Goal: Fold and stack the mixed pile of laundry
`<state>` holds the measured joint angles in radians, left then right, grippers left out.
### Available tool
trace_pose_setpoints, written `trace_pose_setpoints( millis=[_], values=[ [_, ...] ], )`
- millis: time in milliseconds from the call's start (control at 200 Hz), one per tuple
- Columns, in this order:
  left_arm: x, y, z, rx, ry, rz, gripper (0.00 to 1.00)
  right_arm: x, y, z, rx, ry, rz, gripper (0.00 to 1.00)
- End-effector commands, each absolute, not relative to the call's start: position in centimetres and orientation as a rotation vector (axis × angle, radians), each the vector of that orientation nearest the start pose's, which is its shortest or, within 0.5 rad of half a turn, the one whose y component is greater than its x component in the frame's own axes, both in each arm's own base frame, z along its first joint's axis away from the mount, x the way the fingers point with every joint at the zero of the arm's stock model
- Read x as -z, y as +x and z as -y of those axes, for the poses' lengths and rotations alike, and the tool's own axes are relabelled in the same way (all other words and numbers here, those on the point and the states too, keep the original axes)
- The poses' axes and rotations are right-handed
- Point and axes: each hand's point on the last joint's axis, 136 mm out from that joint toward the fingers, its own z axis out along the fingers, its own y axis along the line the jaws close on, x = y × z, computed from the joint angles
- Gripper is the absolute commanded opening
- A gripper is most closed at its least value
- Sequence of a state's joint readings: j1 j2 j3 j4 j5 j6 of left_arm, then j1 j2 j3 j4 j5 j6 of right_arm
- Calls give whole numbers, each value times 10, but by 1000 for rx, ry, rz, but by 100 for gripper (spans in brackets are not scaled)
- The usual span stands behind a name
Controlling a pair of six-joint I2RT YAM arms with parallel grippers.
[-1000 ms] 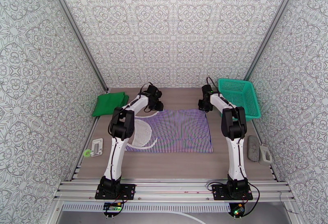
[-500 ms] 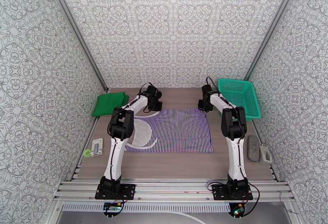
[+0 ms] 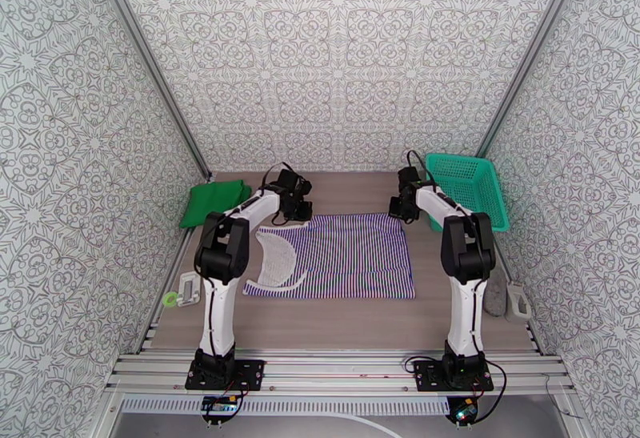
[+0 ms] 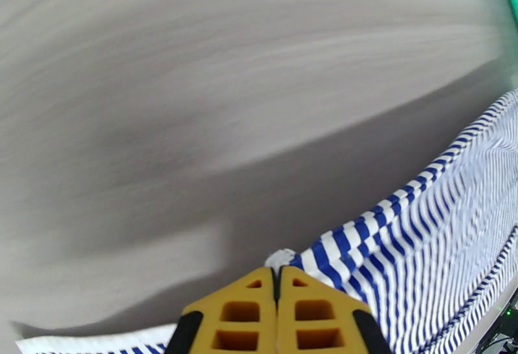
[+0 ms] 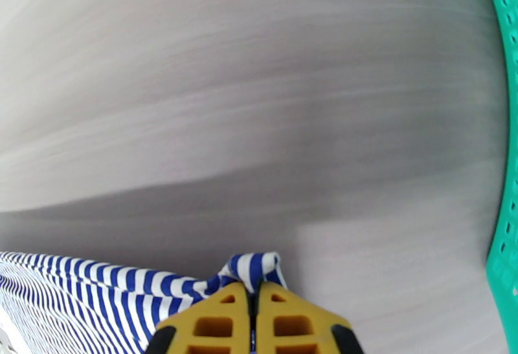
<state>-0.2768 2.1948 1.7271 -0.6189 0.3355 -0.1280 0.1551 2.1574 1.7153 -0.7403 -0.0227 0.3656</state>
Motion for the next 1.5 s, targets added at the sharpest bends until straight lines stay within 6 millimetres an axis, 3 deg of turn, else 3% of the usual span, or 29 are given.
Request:
trace_pose_setpoints(
  millis=[0, 195, 360, 550, 855, 1110, 1495],
  values=[
    [-83, 493, 203, 614, 323, -2606, 0, -71, 497, -80, -190, 295, -2716, 5],
    [-88, 480, 198, 597, 331, -2609, 0, -85, 492, -77, -171, 253, -2693, 4],
    [-95, 475, 194, 601, 331, -2596, 0, -97, 502, -78, -173, 182, -2656, 4],
    [-95, 479, 196, 622, 317, -2586, 0, -102, 521, -83, -182, 130, -2626, 4],
    [-92, 489, 191, 635, 279, -2583, 0, -103, 533, -87, -180, 42, -2611, 4],
    [-92, 482, 188, 625, 300, -2593, 0, -102, 517, -89, -222, 50, -2603, 4],
    [-85, 442, 191, 610, 334, -2632, 0, -113, 476, -91, -297, 87, -2579, 4]
  ],
)
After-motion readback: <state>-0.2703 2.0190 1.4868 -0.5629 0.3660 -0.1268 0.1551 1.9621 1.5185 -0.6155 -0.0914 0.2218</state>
